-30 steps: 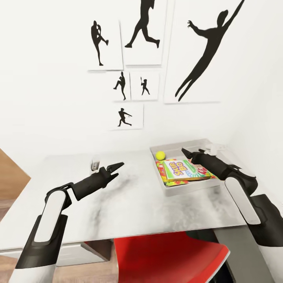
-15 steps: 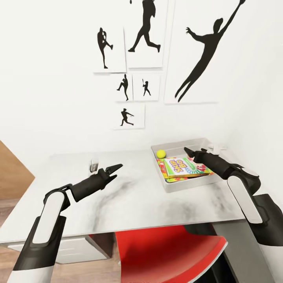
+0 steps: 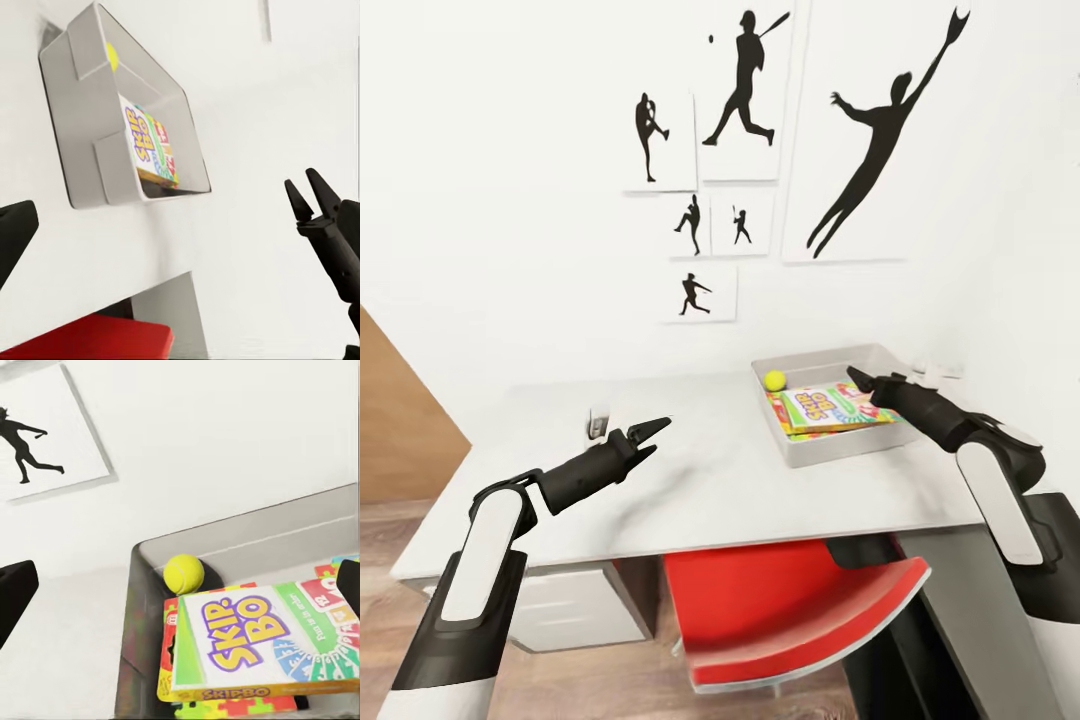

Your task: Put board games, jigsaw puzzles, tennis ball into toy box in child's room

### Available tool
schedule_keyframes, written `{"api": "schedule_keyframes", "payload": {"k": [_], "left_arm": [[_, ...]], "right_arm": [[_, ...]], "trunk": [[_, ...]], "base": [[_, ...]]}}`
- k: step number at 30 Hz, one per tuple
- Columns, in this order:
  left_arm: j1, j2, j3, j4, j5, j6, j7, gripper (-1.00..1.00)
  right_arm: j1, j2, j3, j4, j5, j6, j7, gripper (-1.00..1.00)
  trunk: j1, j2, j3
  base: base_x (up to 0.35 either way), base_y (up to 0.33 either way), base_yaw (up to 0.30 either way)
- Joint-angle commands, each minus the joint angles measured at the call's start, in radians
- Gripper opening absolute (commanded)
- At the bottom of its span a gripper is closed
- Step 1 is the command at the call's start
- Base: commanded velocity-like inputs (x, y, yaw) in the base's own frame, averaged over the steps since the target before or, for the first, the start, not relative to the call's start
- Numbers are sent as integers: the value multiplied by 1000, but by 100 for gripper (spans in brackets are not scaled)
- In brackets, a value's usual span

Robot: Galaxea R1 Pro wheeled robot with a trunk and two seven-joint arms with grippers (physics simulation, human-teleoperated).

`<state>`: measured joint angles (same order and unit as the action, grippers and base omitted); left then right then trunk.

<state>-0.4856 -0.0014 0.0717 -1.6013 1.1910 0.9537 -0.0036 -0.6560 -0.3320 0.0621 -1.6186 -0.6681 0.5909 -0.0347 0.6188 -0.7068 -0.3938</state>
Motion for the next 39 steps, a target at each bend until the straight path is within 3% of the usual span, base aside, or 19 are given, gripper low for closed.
{"api": "schedule_keyframes", "payload": {"k": [1,11,18,28,31,33,34,39], "left_arm": [[-1,0,1,0,1,5,-1,100],[-1,0,0,-1,2,5,-2,100],[-1,0,-2,0,3,5,-1,100],[-3,-4,-9,-1,6,3,0,100],[-3,-6,-10,-1,8,3,0,100],[-4,-7,-10,-1,10,2,-2,100],[-5,-8,-10,-1,10,2,-6,100],[-8,-7,-8,-3,11,0,-24,100]], "right_arm": [[-1,-1,-6,-1,-4,5,-4,100],[-1,-1,-62,-1,-4,12,-5,100],[-1,-1,-178,-1,-4,44,-4,100],[0,-5,-282,0,-4,128,-5,100],[5,-25,-330,0,-4,170,-4,100],[10,-49,-354,0,-4,205,-4,100],[15,-72,-371,0,-4,237,-4,100],[25,-115,-407,0,-4,289,-4,100]], "trunk": [[0,-1,0],[0,-1,17],[0,-1,28],[0,-1,41],[0,-1,43],[0,-1,44],[0,-1,45],[0,-1,46]], "base": [[-204,257,-66],[-127,303,-93],[-26,328,-137],[-17,250,-183],[-13,67,-124],[-7,38,-72],[-4,22,-61],[-2,12,-155]]}}
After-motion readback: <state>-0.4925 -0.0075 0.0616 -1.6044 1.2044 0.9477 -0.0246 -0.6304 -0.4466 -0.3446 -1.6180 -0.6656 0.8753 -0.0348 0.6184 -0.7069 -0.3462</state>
